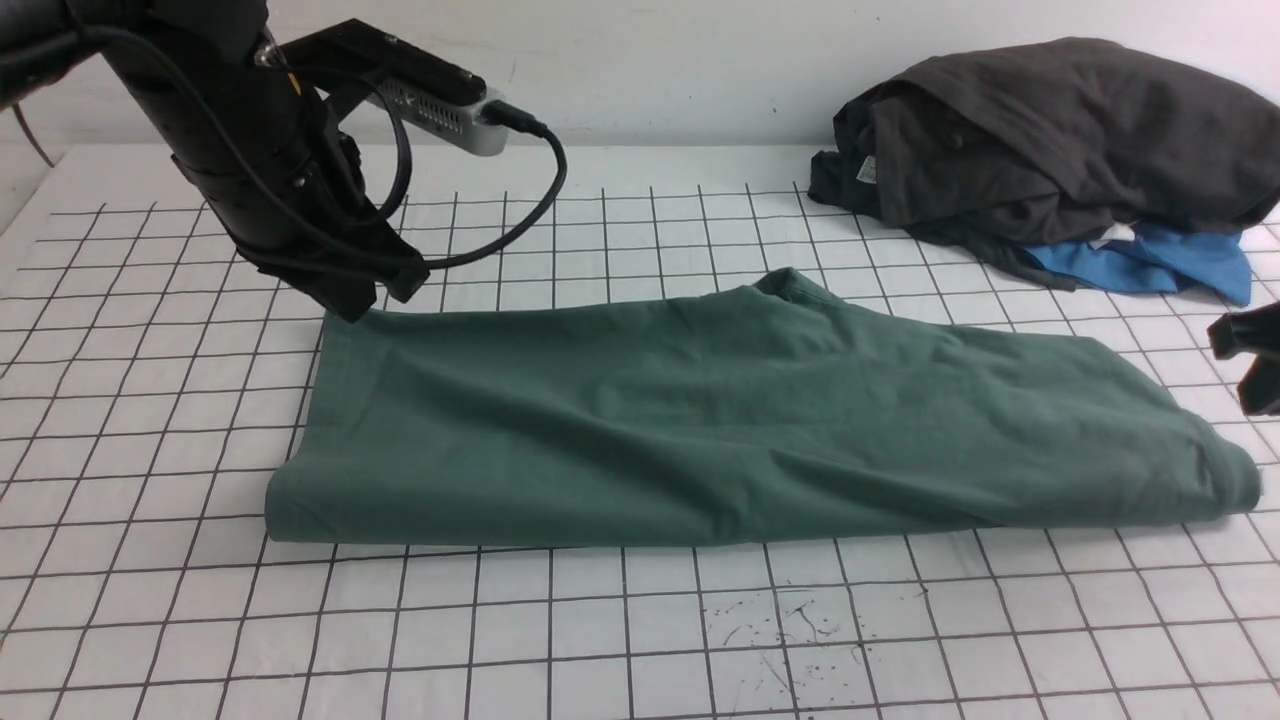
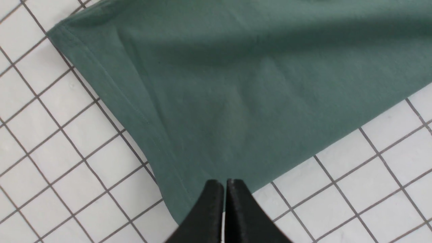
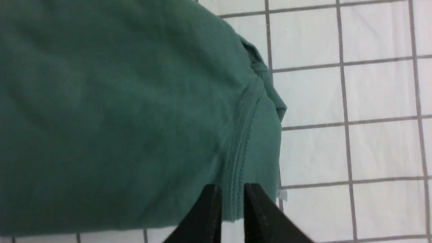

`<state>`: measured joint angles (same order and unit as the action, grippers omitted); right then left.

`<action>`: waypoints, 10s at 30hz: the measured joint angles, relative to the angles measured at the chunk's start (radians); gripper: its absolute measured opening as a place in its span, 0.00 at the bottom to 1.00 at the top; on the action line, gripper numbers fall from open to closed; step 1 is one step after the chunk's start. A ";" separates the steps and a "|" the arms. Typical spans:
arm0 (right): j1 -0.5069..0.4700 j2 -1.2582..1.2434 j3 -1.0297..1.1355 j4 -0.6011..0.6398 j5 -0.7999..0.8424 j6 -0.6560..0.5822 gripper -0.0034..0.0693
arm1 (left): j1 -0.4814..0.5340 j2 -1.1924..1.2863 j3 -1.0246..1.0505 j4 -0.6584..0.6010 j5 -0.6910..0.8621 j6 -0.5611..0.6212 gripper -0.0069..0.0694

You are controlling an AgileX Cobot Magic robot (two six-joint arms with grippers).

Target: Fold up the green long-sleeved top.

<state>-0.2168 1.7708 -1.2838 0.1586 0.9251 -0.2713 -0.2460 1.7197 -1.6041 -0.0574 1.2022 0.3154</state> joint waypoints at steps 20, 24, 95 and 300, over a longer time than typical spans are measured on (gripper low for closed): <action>-0.018 0.216 -0.008 0.120 -0.079 0.000 0.76 | 0.000 0.007 0.009 -0.005 -0.027 0.000 0.08; -0.018 0.216 -0.008 0.135 -0.071 -0.008 0.61 | 0.000 0.029 0.009 -0.006 -0.027 0.000 0.08; 0.926 0.553 -0.976 0.307 0.199 0.001 0.62 | 0.000 -0.913 0.393 0.057 0.077 -0.068 0.08; 0.222 -1.781 1.304 -0.205 -0.548 0.419 0.03 | 0.275 -1.732 1.627 0.057 -0.841 -0.277 0.08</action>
<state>0.0053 -0.0102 0.0202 -0.0467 0.3766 0.1478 0.0288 -0.0123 0.0232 0.0000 0.3609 0.0385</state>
